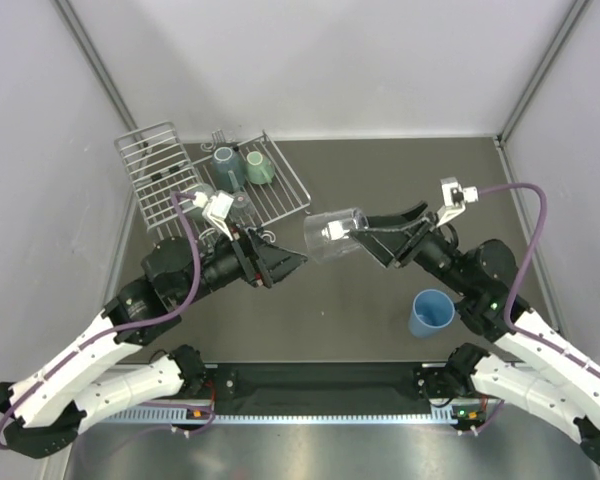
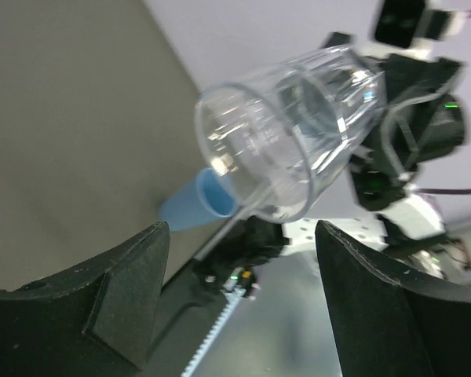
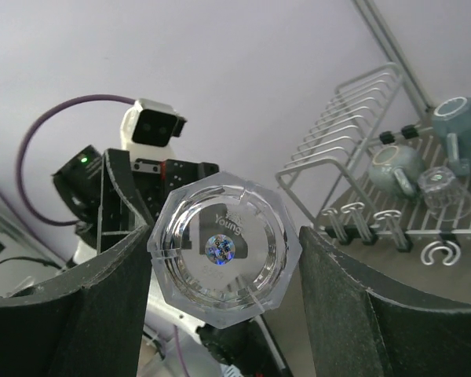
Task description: Load the cups into the dish rack
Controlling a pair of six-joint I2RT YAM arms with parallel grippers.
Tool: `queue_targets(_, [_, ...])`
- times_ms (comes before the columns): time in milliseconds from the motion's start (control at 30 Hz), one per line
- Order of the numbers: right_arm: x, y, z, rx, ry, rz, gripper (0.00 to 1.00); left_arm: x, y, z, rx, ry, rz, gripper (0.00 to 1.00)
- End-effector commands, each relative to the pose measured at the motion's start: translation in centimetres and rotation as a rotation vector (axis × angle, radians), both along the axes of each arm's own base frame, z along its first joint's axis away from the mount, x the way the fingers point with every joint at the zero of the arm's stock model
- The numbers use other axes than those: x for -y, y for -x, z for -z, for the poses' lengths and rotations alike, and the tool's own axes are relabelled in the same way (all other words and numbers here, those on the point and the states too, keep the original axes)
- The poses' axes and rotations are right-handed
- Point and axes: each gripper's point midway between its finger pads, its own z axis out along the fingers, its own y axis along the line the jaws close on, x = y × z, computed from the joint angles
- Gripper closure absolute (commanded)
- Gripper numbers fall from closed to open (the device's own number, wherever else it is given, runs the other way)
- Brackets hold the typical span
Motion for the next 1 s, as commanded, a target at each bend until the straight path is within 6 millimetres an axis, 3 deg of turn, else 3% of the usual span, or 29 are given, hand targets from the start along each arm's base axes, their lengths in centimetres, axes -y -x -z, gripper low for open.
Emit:
queue_targets(0, [-0.3, -1.9, -1.3, 0.020, 0.076, 0.083, 1.00, -3.5, -1.7, 2.1, 0.019, -0.198, -0.170, 0.20])
queue_targets(33, [-0.4, -2.3, -2.2, 0.044, 0.099, 0.103, 1.00, -4.2, -2.2, 2.3, 0.019, -0.225, -0.215, 0.20])
queue_targets(100, [-1.6, -4.4, -0.1, -0.010, 0.203, 0.139, 1.00, -5.4, -2.5, 3.2, 0.005, -0.293, -0.256, 0.20])
queue_targets(133, [-1.7, -5.1, -1.3, 0.021, 0.224, 0.172, 1.00, -6.0, -3.0, 3.4, 0.006, -0.317, -0.296, 0.20])
queue_targets(200, [-3.0, -7.2, 0.9, -0.026, 0.337, 0.199, 1.00, -7.0, -3.1, 3.8, -0.004, -0.351, -0.331, 0.21])
queue_targets(233, [-3.2, -7.9, -0.3, 0.005, 0.359, 0.235, 1.00, -7.5, -3.4, 3.9, -0.001, -0.363, -0.358, 0.21])
queue_targets(267, [-4.4, -9.1, 1.7, -0.024, 0.435, 0.240, 1.00, -7.9, -3.4, 3.8, 0.000, -0.368, -0.372, 0.21])
queue_targets(300, [-4.6, -9.8, 0.3, 0.013, 0.453, 0.272, 1.00, -8.4, -3.4, 4.1, -0.007, -0.382, -0.386, 0.21])
queue_targets(333, [-5.1, -10.5, 0.3, 0.017, 0.481, 0.298, 1.00, -8.7, -3.4, 4.1, -0.008, -0.388, -0.399, 0.21])
queue_targets(367, [-6.4, -11.9, 2.0, -0.001, 0.543, 0.309, 1.00, -9.2, -3.6, 4.0, -0.005, -0.393, -0.425, 0.21])
queue_targets(400, [-6.7, -12.4, 1.0, 0.028, 0.571, 0.327, 1.00, -9.7, -3.5, 4.2, -0.010, -0.407, -0.437, 0.21])
queue_targets(500, [-8.9, -15.1, 1.7, 0.034, 0.664, 0.368, 1.00, -11.0, -3.3, 3.8, -0.007, -0.400, -0.477, 0.23])
queue_targets(533, [-9.3, -15.8, 2.0, 0.031, 0.689, 0.386, 1.00, -11.4, -3.3, 3.7, -0.008, -0.396, -0.489, 0.24])
queue_targets(567, [-10.4, -17.0, 3.8, 0.018, 0.738, 0.386, 1.00, -12.1, -3.4, 3.6, -0.004, -0.392, -0.518, 0.24])
queue_targets(600, [-10.9, -17.6, 2.5, 0.046, 0.736, 0.401, 1.00, -12.4, -3.4, 3.5, -0.003, -0.390, -0.531, 0.24])
queue_targets(633, [-11.4, -18.2, 2.8, 0.050, 0.753, 0.409, 1.00, -13.1, -3.2, 3.6, -0.003, -0.399, -0.549, 0.24])
queue_targets(667, [-12.6, -19.2, 4.4, 0.042, 0.790, 0.401, 1.00, -13.5, -3.2, 3.4, -0.002, -0.402, -0.561, 0.24])
queue_targets(700, [-13.0, -19.9, 3.2, 0.067, 0.782, 0.415, 1.00, -14.0, -3.3, 3.4, -0.002, -0.410, -0.584, 0.24])
queue_targets(733, [-13.6, -20.3, 3.4, 0.070, 0.795, 0.411, 1.00, -14.2, -3.3, 3.4, -0.001, -0.419, -0.591, 0.24])
queue_targets(767, [-14.6, -21.3, 5.0, 0.061, 0.828, 0.410, 1.00, -14.5, -3.3, 3.4, -0.003, -0.429, -0.597, 0.24])
queue_targets(800, [-15.1, -21.8, 3.8, 0.083, 0.812, 0.423, 1.00, -14.7, -3.3, 3.4, -0.001, -0.436, -0.603, 0.23])
queue_targets(833, [-15.6, -22.2, 3.9, 0.088, 0.820, 0.426, 1.00, -15.0, -3.4, 3.4, -0.002, -0.442, -0.616, 0.23])
queue_targets(867, [-16.5, -23.1, 5.7, 0.078, 0.852, 0.422, 1.00, -15.1, -3.4, 3.4, -0.004, -0.449, -0.623, 0.23])
queue_targets(900, [-17.0, -23.5, 4.6, 0.098, 0.838, 0.432, 1.00, -15.3, -3.4, 3.5, -0.006, -0.456, -0.630, 0.23])
queue_targets(933, [-17.5, -23.9, 5.0, 0.101, 0.848, 0.433, 1.00, -15.4, -3.5, 3.6, -0.005, -0.465, -0.634, 0.23])
queue_targets(967, [-18.1, -24.7, 6.7, 0.089, 0.879, 0.437, 1.00, -15.4, -3.5, 3.7, -0.005, -0.471, -0.635, 0.23])
